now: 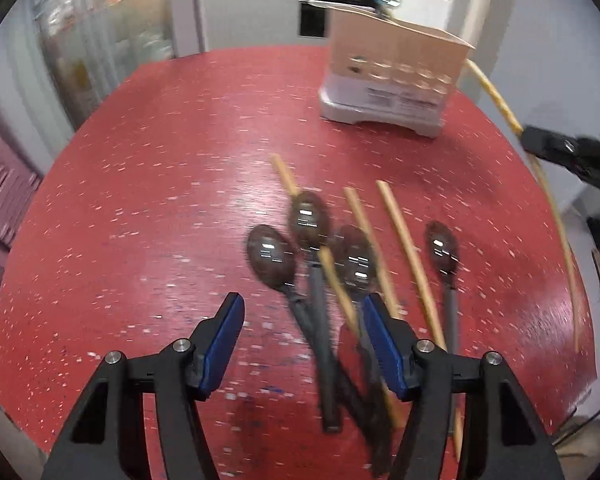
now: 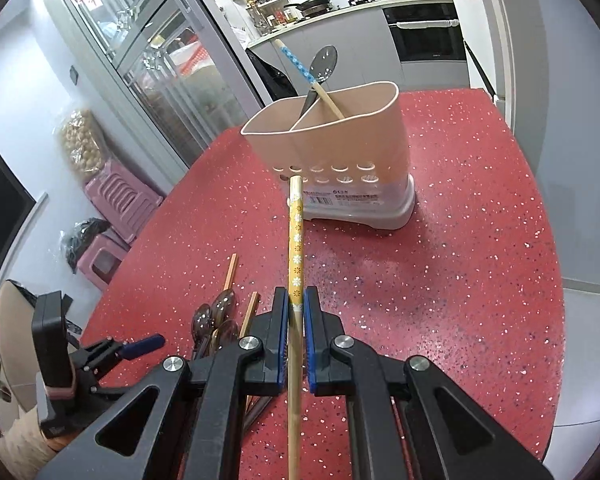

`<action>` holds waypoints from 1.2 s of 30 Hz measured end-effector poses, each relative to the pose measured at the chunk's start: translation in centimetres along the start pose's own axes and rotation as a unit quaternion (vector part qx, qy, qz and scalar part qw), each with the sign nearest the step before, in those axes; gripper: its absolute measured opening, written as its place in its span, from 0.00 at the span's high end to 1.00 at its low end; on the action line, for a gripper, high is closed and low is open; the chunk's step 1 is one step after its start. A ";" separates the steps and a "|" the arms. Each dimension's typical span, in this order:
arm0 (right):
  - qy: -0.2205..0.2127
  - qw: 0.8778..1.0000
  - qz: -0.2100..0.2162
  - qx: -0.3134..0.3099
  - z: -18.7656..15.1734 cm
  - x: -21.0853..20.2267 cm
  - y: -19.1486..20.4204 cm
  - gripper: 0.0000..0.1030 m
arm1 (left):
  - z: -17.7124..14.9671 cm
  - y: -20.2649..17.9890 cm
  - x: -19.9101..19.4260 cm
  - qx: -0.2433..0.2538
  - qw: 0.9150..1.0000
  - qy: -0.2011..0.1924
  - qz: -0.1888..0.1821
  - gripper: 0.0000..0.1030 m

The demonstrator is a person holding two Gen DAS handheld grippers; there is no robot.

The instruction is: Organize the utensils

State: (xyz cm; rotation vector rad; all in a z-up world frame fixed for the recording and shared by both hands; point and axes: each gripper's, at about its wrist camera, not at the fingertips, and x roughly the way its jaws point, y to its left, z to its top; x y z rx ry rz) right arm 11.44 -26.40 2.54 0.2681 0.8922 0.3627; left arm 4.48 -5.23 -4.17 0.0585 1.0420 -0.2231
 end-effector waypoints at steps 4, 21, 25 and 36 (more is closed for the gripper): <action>0.002 1.000 0.000 0.002 -0.1 0.0 -0.2 0.92 | -0.2 -2.2 0.5 0.024 1.000 0.015 -0.007 0.22; -0.001 1.000 0.003 0.006 -0.5 -0.1 -0.6 0.92 | -1.0 -2.6 0.0 0.030 0.999 0.006 -0.020 0.73; -0.002 1.000 0.003 0.007 -0.5 0.0 -0.7 0.92 | -0.9 -1.9 -0.6 0.019 0.999 -0.008 -0.027 0.73; 0.002 1.000 0.004 0.008 -0.5 0.3 -0.7 0.92 | -0.2 3.6 -0.8 -0.045 0.999 -0.015 -0.022 0.72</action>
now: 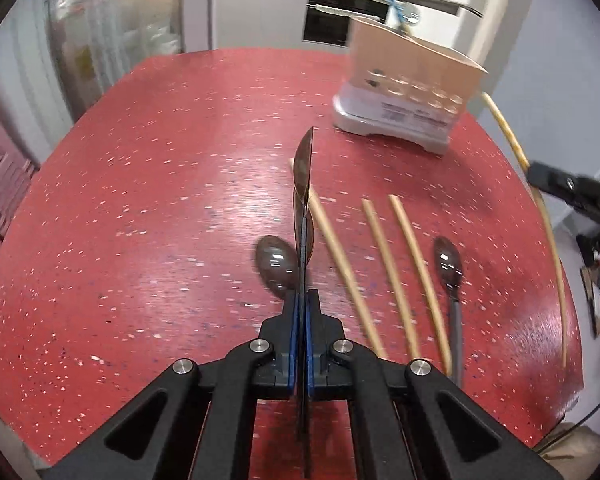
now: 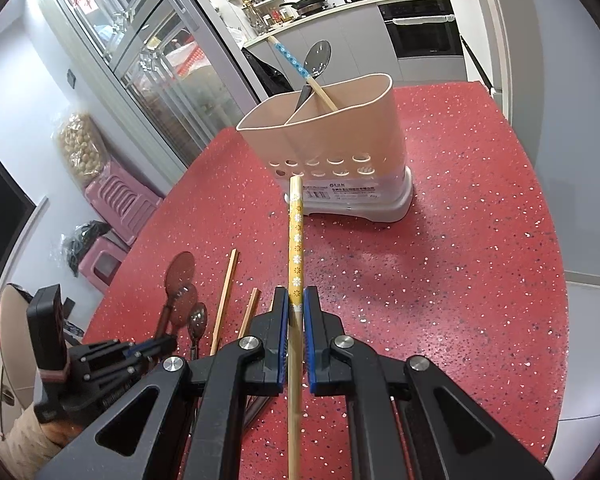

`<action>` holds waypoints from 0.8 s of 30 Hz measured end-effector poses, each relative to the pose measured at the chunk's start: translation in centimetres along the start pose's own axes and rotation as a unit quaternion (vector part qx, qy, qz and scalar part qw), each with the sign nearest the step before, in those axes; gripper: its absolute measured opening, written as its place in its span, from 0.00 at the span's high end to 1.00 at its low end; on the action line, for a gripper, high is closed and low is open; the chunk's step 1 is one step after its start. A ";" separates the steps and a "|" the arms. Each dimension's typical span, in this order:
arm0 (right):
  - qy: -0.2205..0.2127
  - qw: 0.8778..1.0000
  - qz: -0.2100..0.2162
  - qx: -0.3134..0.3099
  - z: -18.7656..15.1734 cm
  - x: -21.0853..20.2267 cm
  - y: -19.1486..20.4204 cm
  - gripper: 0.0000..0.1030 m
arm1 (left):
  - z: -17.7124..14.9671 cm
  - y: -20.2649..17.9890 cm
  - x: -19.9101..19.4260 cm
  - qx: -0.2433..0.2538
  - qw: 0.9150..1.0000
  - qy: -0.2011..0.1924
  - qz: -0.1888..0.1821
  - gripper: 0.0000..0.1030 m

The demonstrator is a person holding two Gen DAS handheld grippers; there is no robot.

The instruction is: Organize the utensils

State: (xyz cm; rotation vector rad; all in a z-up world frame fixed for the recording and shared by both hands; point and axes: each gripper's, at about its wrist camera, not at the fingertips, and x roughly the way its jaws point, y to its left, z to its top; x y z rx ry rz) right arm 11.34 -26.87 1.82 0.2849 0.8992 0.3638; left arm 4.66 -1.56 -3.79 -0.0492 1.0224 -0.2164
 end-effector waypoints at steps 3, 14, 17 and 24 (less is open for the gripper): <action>0.004 1.000 0.001 0.001 -0.1 0.2 0.1 0.92 | -0.3 1.9 0.2 -0.023 1.000 0.004 0.004 0.72; 0.009 1.000 0.000 0.000 0.0 0.7 0.2 0.92 | 0.0 5.8 1.7 -0.068 0.997 0.014 0.039 0.72; 0.010 1.000 0.000 -0.001 0.0 0.7 0.2 0.92 | 0.1 4.7 1.3 -0.053 0.998 0.001 0.036 0.72; 0.012 1.000 0.000 -0.001 0.0 0.8 0.1 0.92 | 0.3 1.8 0.4 0.025 0.995 -0.031 0.086 0.00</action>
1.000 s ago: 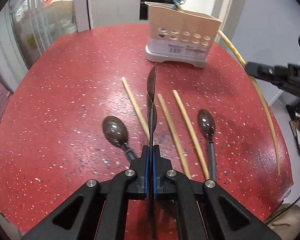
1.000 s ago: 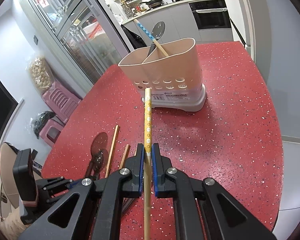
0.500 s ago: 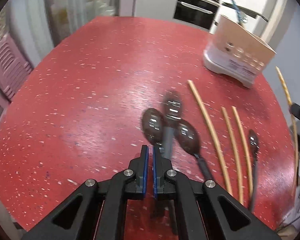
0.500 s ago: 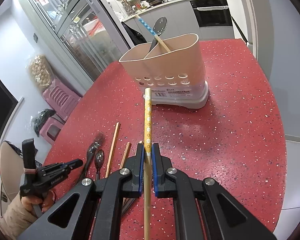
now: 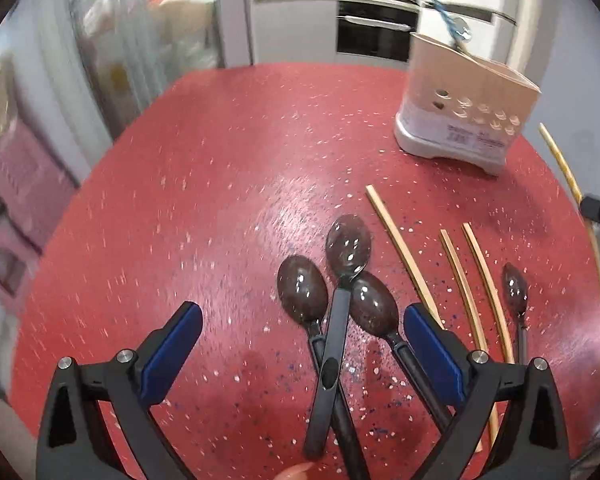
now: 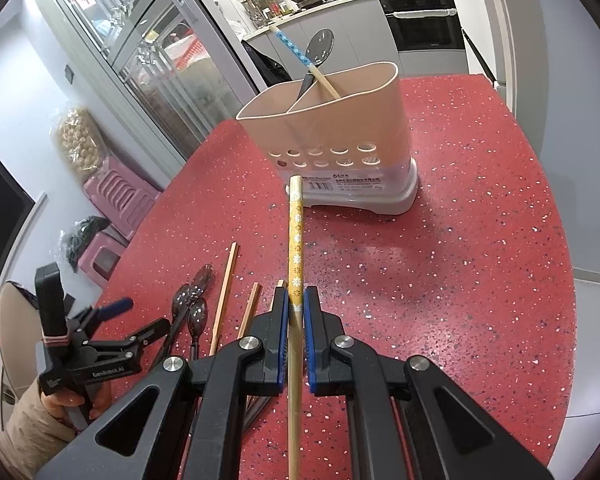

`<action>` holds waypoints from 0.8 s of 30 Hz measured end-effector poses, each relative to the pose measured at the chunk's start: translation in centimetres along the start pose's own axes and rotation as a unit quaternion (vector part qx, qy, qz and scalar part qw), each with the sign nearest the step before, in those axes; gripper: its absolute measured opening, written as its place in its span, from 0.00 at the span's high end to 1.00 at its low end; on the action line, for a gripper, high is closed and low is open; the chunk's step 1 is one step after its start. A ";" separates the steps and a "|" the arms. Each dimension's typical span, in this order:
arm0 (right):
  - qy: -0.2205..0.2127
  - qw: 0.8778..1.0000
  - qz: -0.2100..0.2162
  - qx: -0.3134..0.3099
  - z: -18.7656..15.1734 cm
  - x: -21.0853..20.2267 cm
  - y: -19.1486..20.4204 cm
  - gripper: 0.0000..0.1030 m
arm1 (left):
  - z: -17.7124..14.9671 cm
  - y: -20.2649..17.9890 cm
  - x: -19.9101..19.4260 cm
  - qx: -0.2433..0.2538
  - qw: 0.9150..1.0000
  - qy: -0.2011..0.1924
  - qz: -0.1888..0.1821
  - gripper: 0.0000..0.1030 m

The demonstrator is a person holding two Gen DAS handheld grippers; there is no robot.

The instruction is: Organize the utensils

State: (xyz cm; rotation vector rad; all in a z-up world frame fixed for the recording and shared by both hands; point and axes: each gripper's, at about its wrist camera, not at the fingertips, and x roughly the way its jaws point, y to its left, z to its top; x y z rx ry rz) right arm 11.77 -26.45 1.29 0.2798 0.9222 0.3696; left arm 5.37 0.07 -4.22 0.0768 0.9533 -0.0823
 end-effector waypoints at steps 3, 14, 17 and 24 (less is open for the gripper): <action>0.000 1.000 0.001 0.002 -0.1 -0.1 0.0 0.92 | 0.7 -0.4 0.9 0.010 1.000 0.004 0.002 0.00; 0.002 1.000 0.000 0.005 0.0 -0.1 0.0 0.92 | 1.3 -2.2 2.9 0.046 0.998 0.035 -0.024 0.29; 0.002 1.000 0.002 0.003 0.0 -0.1 0.2 0.92 | 1.2 -2.6 3.0 0.052 0.997 0.038 -0.034 0.36; -0.001 1.000 0.002 0.002 0.1 -0.2 0.2 0.92 | 1.0 -2.6 2.2 0.056 0.996 0.034 -0.055 0.76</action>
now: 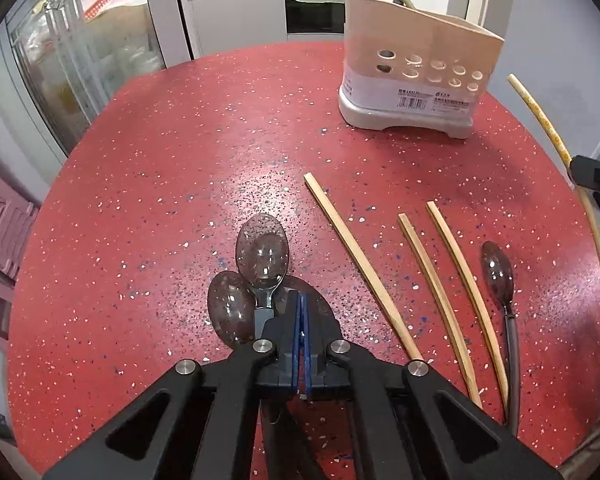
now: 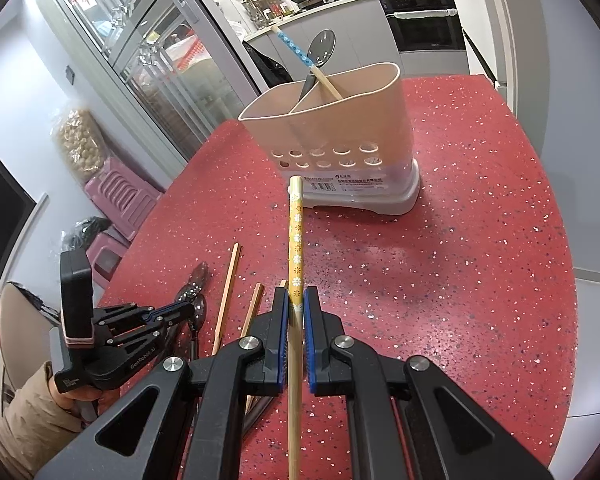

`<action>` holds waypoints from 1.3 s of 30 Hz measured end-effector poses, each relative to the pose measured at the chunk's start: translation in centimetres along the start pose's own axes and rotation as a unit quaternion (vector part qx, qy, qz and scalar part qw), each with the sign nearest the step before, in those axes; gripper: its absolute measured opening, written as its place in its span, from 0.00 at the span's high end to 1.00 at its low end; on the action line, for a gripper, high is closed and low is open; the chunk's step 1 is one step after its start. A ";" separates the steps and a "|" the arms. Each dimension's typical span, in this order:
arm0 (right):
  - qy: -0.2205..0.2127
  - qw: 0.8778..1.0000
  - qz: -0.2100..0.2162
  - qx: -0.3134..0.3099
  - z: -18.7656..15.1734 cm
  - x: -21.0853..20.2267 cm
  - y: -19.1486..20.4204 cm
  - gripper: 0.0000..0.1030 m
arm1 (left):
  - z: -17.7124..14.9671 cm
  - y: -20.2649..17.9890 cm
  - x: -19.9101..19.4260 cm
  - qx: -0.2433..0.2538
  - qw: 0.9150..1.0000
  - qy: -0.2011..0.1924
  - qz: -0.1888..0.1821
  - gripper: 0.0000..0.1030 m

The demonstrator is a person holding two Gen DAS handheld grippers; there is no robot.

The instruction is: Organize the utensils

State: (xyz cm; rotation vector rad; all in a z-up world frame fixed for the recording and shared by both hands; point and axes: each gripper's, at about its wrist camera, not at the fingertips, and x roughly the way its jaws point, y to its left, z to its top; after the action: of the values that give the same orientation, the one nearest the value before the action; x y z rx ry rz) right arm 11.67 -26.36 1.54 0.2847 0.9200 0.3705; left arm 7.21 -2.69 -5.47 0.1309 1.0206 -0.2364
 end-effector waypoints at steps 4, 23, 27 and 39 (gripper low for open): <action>-0.003 1.000 -0.001 0.000 0.1 -0.1 -0.1 0.92 | -0.3 0.6 -1.0 -0.017 1.000 -0.013 -0.005 0.76; 0.001 1.000 0.005 0.003 0.2 0.3 -0.1 0.92 | 1.2 2.7 -1.2 -0.063 0.997 -0.015 0.034 0.75; 0.000 1.000 0.005 0.007 0.2 0.2 -0.5 0.92 | 1.7 2.8 -1.3 -0.067 0.997 -0.021 0.017 0.75; -0.001 1.000 0.008 0.017 0.3 0.4 -1.1 0.92 | 1.7 2.7 -1.3 -0.087 0.996 -0.024 -0.003 0.75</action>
State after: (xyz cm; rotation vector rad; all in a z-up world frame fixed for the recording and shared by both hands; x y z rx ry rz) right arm 12.30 -27.20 0.97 0.3235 0.9235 0.3707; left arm 8.66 -0.28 -3.53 -0.0355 0.9898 -0.1540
